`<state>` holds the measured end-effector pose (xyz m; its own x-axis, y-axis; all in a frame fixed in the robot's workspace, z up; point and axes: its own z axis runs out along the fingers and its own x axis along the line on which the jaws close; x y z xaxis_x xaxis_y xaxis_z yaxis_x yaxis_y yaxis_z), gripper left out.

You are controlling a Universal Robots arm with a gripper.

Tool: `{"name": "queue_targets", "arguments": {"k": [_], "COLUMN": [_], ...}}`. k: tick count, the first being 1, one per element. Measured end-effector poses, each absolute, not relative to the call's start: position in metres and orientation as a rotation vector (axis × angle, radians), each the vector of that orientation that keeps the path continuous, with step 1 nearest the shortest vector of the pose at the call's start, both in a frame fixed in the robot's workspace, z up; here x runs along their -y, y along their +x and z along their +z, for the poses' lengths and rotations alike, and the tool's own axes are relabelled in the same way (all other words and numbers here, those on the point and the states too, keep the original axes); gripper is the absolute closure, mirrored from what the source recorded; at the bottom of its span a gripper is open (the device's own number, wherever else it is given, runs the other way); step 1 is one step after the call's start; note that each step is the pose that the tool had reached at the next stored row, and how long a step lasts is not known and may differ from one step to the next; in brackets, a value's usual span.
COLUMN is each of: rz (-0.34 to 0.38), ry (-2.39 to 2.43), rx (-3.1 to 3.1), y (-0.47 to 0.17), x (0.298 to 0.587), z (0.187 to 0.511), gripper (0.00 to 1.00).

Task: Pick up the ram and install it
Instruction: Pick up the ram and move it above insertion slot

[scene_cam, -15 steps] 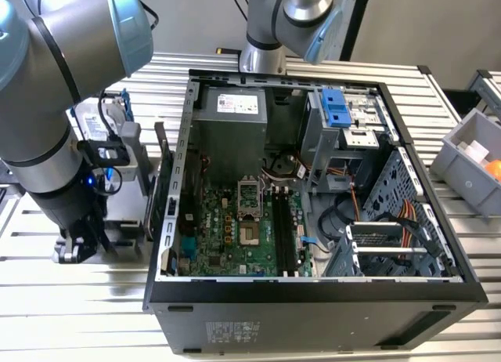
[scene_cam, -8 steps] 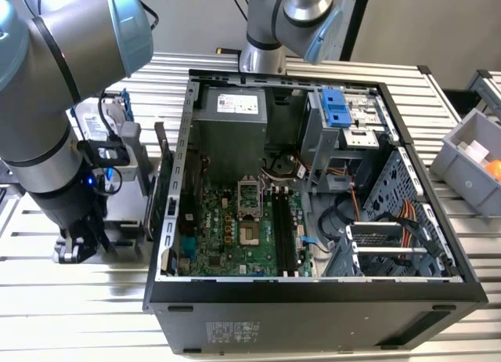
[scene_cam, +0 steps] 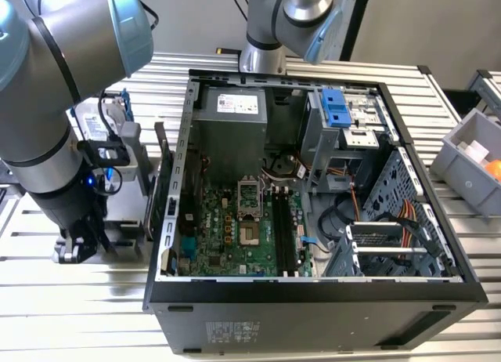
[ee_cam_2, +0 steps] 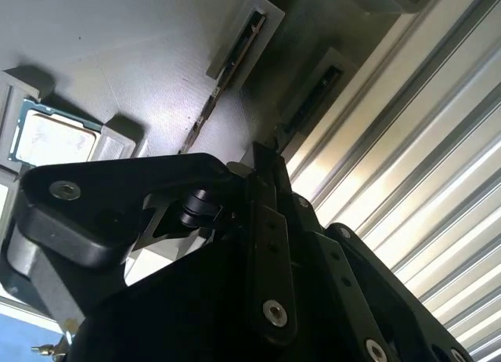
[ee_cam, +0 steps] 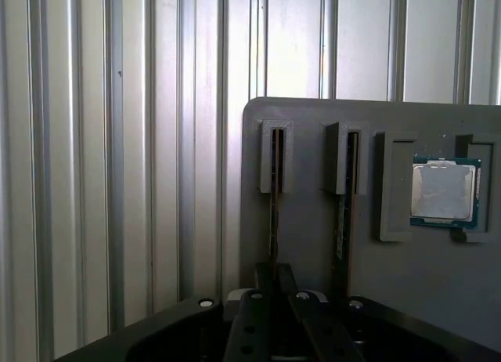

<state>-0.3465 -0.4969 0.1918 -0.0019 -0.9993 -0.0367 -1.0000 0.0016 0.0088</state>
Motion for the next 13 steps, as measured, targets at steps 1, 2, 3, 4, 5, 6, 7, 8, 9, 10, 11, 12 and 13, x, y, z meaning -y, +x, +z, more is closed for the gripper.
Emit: {"name": "queue_targets", "arguments": {"k": [1,2,3,4,5,6,7,8,9,10,11,12,13], "rz": [0.05,0.05,0.05,0.05,0.05,0.05,0.05,0.05,0.05,0.05,0.05,0.05,0.05], "ry": [-2.205,-2.205,-2.205,-2.205,-2.205,-2.205,-2.205,-2.205,-2.205,-2.205,-2.205,-2.205,-2.205], "rx": [-2.209,-2.209,-2.209,-2.209,-2.209,-2.209,-2.209,-2.209,-2.209,-2.209,-2.209,-2.209,-2.209], "y": [-0.3465,-0.3465,-0.3465,-0.3465,-0.3465,-0.3465,-0.3465,-0.3465,-0.3465,-0.3465,-0.3465,-0.3465,-0.3465], "x": [0.4969,0.4969,0.4969,0.4969,0.4969,0.4969,0.4969,0.4969,0.4969,0.4969,0.4969,0.4969,0.4969], "z": [0.1918,0.1918,0.1918,0.1917,0.1917,0.1917,0.1917,0.1917,0.1916,0.1916,0.1916,0.1916,0.1916], "gripper": [1.0,1.0,1.0,1.0,1.0,1.0,1.0,1.0,1.0,1.0,1.0,1.0,1.0]}}
